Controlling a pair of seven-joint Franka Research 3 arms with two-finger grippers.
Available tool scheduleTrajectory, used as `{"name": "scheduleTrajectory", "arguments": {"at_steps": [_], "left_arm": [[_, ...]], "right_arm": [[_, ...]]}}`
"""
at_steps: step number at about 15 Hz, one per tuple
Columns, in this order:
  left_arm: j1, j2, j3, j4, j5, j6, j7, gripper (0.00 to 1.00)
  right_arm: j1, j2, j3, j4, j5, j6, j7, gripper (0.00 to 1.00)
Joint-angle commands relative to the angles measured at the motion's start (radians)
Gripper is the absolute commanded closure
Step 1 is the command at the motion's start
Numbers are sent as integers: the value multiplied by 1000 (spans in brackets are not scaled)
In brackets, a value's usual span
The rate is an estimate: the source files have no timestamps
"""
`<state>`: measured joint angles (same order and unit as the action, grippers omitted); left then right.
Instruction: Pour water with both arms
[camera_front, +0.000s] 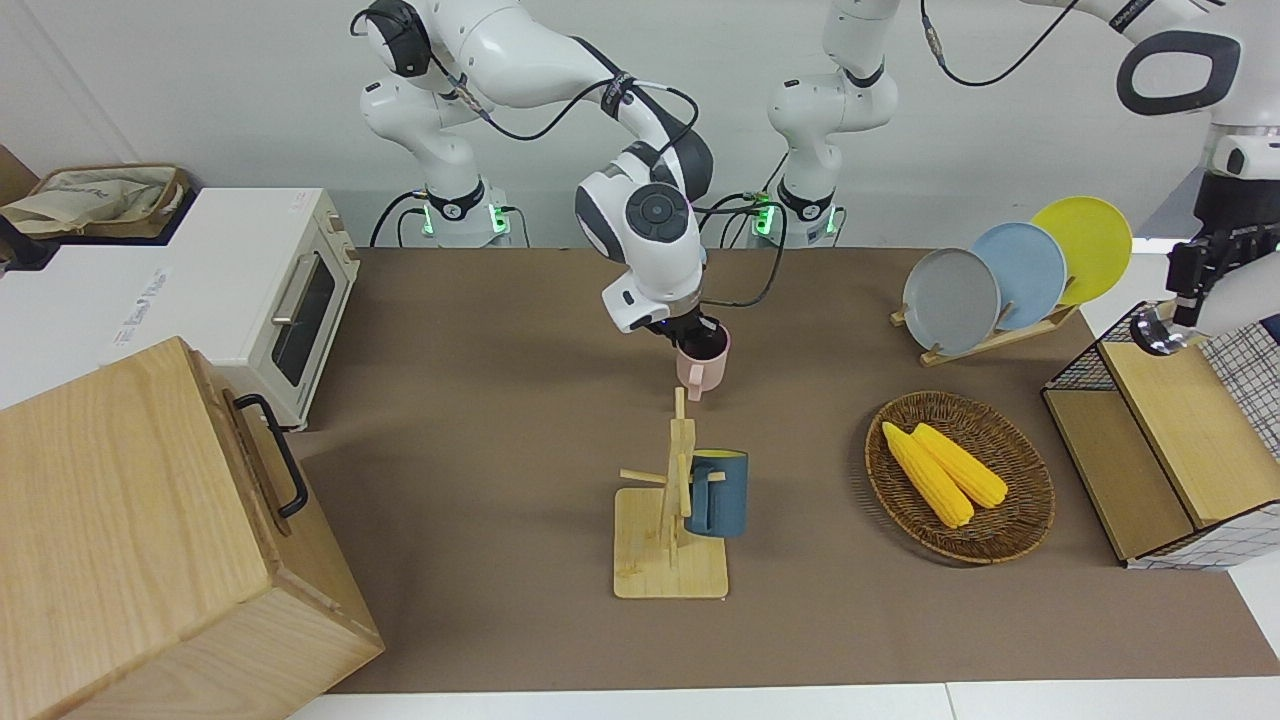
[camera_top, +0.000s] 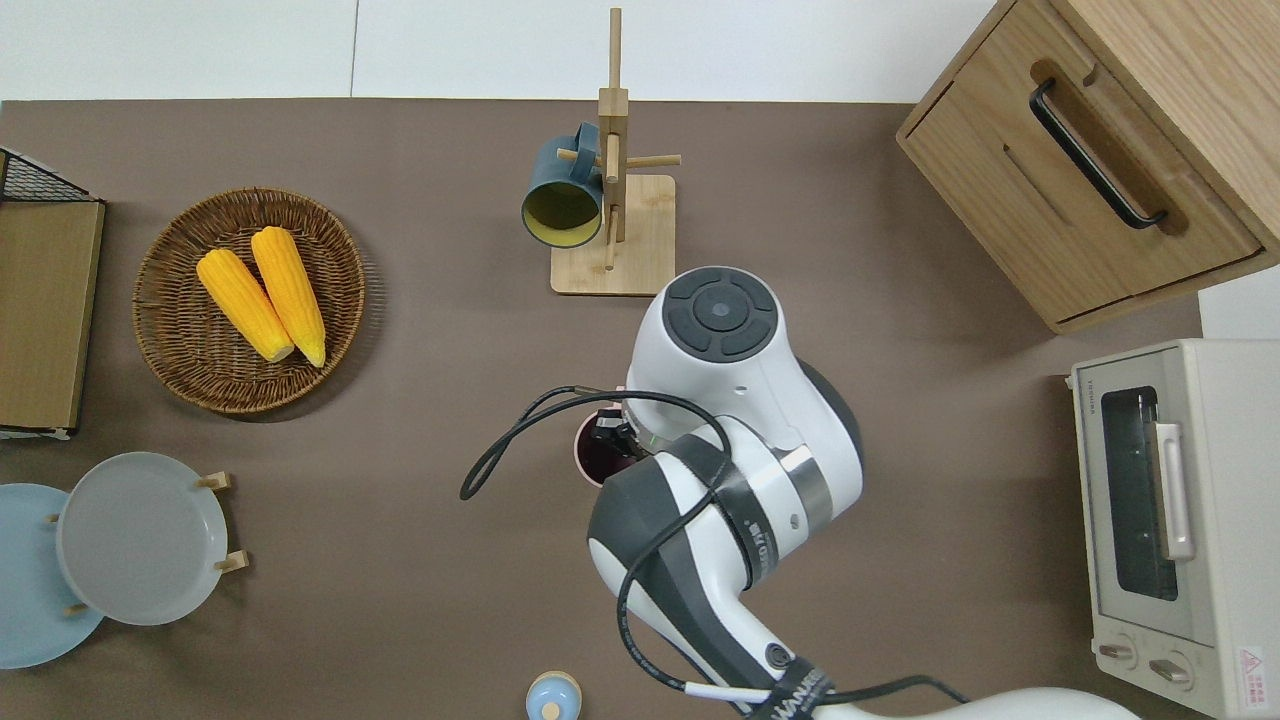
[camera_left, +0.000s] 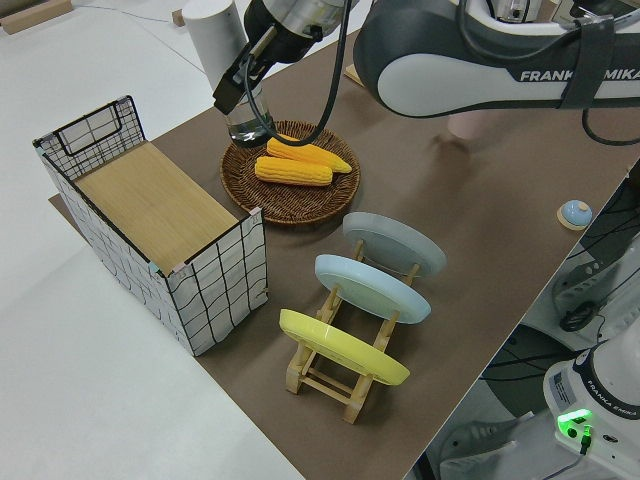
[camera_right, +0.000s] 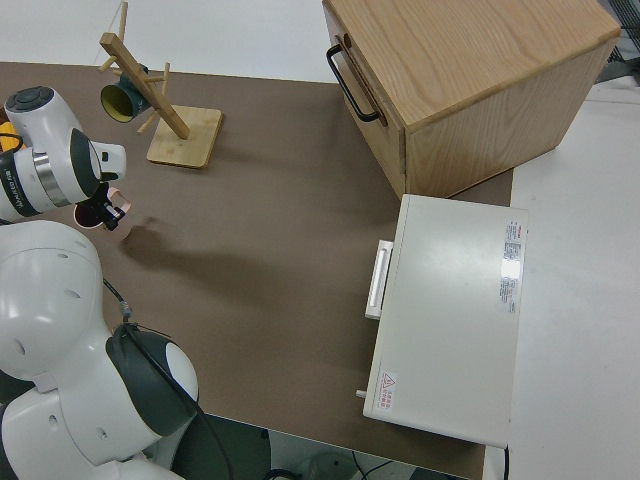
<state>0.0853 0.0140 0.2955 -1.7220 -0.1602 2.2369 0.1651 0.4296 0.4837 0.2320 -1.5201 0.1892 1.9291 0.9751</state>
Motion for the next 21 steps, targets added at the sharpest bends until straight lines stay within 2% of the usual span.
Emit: {"name": "scheduleTrajectory", "arguments": {"at_steps": [1, 4, 7, 11, 12, 13, 14, 16, 18, 21], "left_arm": [[-6, -91, -77, -42, 126, -66, -169, 1000], [-4, -143, -147, -99, 192, -91, -275, 1000], [-4, -207, -196, -188, 217, -83, -334, 1000], [-4, -267, -237, -264, 225, -74, -375, 1000], [-4, -282, -248, -281, 225, -74, -386, 1000], [-4, -298, -254, -300, 225, -74, -394, 1000], [-4, -321, -269, -330, 225, -74, -398, 1000], [-4, -356, -286, -379, 232, -72, -409, 1000], [-4, -374, -302, -410, 232, -72, -410, 1000], [-6, -396, -322, -453, 232, -75, -411, 1000]], "right_arm": [[27, 73, 0, 110, 56, 20, 71, 1000], [41, 107, 1, 110, 58, 73, 74, 1000], [61, 142, 15, 110, 58, 140, 111, 1000], [64, 151, 16, 110, 53, 152, 117, 1000], [64, 153, 16, 110, 53, 152, 117, 669], [64, 153, 16, 110, 53, 156, 129, 65], [66, 151, 16, 110, 49, 172, 149, 9], [60, 144, 18, 116, 58, 180, 180, 9], [38, 136, 45, 141, 64, 179, 204, 9], [-14, 64, 52, 143, 123, 162, 217, 9]]}}
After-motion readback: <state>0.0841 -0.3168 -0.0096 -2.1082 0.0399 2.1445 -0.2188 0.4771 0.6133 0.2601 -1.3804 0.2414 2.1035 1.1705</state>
